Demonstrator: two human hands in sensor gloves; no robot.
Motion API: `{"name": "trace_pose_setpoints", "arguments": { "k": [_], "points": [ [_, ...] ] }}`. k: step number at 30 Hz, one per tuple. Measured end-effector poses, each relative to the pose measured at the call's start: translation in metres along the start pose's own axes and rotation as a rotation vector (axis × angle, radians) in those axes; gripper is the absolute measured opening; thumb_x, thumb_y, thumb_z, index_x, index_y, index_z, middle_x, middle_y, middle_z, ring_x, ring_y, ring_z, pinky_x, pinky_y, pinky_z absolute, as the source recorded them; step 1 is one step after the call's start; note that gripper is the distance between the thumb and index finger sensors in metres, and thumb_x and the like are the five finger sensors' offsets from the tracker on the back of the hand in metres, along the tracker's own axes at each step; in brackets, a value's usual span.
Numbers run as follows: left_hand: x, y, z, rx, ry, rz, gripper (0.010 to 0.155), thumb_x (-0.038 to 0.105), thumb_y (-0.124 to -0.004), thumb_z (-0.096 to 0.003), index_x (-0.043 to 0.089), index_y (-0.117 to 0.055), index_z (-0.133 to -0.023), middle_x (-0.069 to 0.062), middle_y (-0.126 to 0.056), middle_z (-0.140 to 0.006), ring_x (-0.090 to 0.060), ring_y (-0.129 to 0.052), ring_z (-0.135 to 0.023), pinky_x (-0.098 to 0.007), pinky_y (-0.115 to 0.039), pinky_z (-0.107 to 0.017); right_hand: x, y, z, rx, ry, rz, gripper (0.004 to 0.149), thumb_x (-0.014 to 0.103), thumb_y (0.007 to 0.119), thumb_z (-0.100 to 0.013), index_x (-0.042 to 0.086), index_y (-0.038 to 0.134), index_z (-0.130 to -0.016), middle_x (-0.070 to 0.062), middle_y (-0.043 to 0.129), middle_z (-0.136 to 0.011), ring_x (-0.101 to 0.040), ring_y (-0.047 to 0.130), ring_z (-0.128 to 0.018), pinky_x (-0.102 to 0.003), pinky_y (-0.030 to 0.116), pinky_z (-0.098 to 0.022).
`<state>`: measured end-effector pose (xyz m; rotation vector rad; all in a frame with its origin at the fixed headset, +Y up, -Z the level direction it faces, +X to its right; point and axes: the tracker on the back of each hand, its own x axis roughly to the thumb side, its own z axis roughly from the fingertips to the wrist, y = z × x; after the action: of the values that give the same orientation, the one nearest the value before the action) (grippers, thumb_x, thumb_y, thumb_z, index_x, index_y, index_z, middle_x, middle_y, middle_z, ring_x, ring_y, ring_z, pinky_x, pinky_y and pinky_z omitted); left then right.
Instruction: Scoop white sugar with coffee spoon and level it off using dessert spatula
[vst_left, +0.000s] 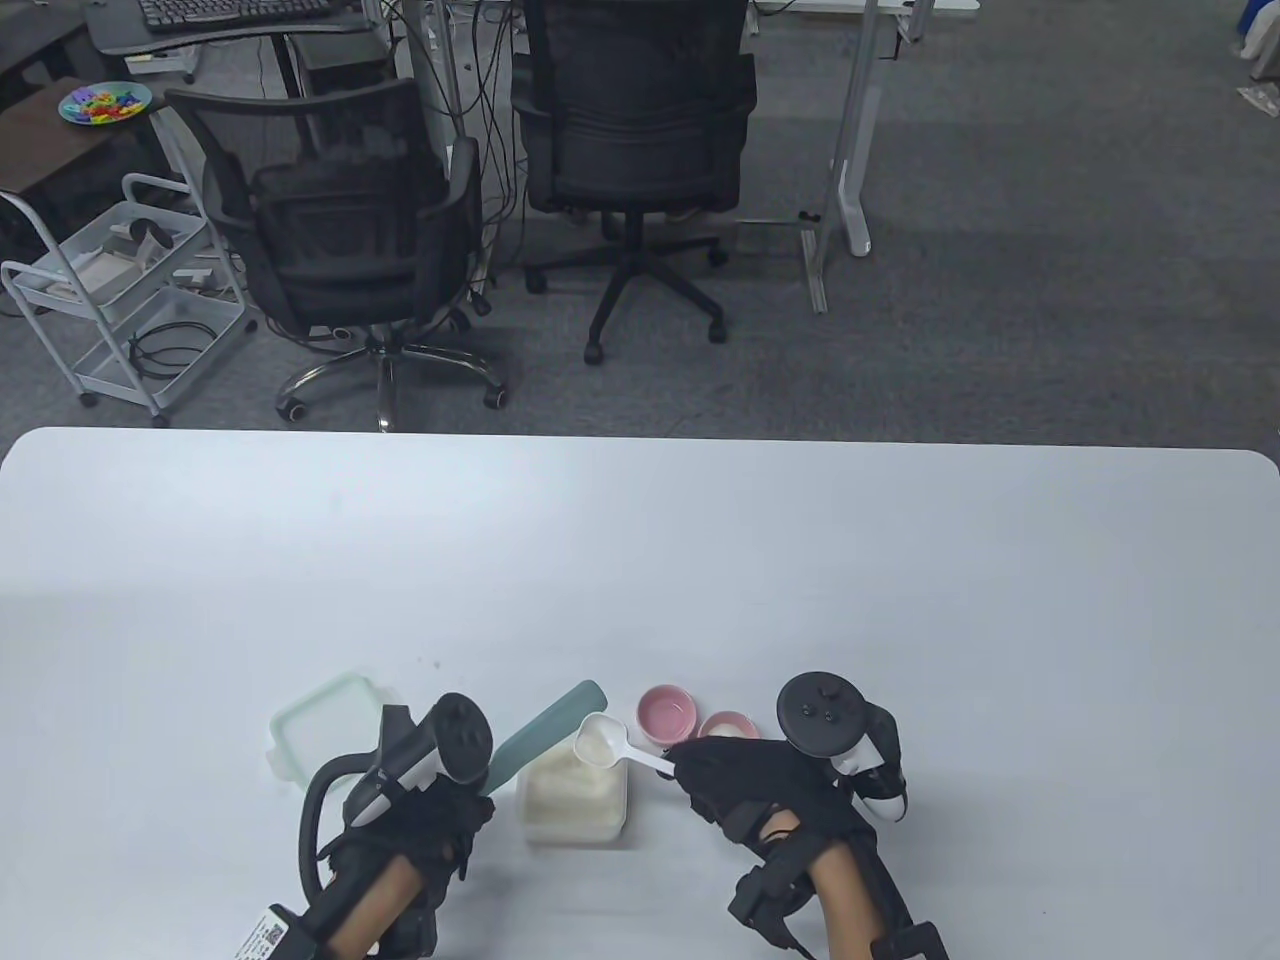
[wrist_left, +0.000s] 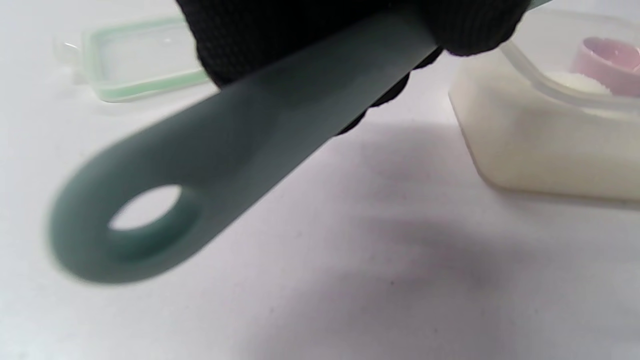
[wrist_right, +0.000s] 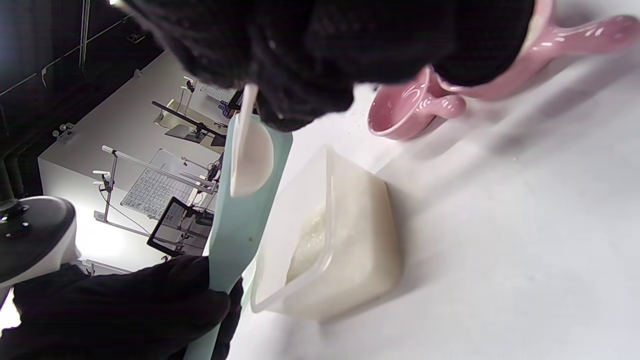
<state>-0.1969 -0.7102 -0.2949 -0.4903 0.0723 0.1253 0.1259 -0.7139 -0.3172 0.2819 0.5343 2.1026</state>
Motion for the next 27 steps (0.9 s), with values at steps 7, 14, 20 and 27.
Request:
{"name": "trace_pose_setpoints", "arguments": {
  "k": [7,14,20,27],
  "points": [
    [-0.023,0.008,-0.009,0.198,0.165,0.029,0.05,0.051,-0.08,-0.0479,0.033,-0.081,-0.095,0.005,-0.094,-0.087,-0.017,-0.11,-0.064,-0.029,-0.096,-0.046,0.0,-0.002,0.0,-0.008,-0.003,-0.006,0.048,0.033,0.078,-0.052,0.006,0.084,-0.092,-0.004,0.096,-0.05,-0.021,0.089,-0.033,-0.052,0.075,-0.054],
    [-0.033,-0.004,-0.028,0.121,0.245,-0.007,0.052,0.052,-0.082,-0.0469,0.031,-0.083,-0.094,0.003,-0.095,-0.086,-0.016,-0.112,-0.06,-0.027,-0.098,-0.043,-0.001,-0.002,0.0,-0.01,0.001,-0.005,0.048,0.033,0.078,-0.052,0.006,0.084,-0.092,-0.004,0.096,-0.05,-0.021,0.089,-0.033,-0.052,0.074,-0.054],
    [-0.03,-0.013,-0.035,0.052,0.279,-0.083,0.052,0.052,-0.083,-0.0473,0.03,-0.083,-0.094,0.004,-0.095,-0.086,-0.016,-0.112,-0.06,-0.026,-0.098,-0.043,-0.001,-0.001,0.0,-0.005,0.004,-0.002,0.048,0.033,0.078,-0.052,0.006,0.084,-0.092,-0.004,0.096,-0.05,-0.021,0.089,-0.033,-0.052,0.074,-0.054],
    [-0.032,-0.018,-0.038,0.014,0.311,-0.107,0.053,0.053,-0.083,-0.0475,0.029,-0.082,-0.095,0.003,-0.096,-0.085,-0.016,-0.113,-0.059,-0.025,-0.099,-0.042,0.0,-0.001,0.0,-0.004,0.005,0.004,0.048,0.033,0.078,-0.053,0.006,0.084,-0.092,-0.004,0.096,-0.05,-0.021,0.089,-0.033,-0.052,0.074,-0.054]
  ]
}}
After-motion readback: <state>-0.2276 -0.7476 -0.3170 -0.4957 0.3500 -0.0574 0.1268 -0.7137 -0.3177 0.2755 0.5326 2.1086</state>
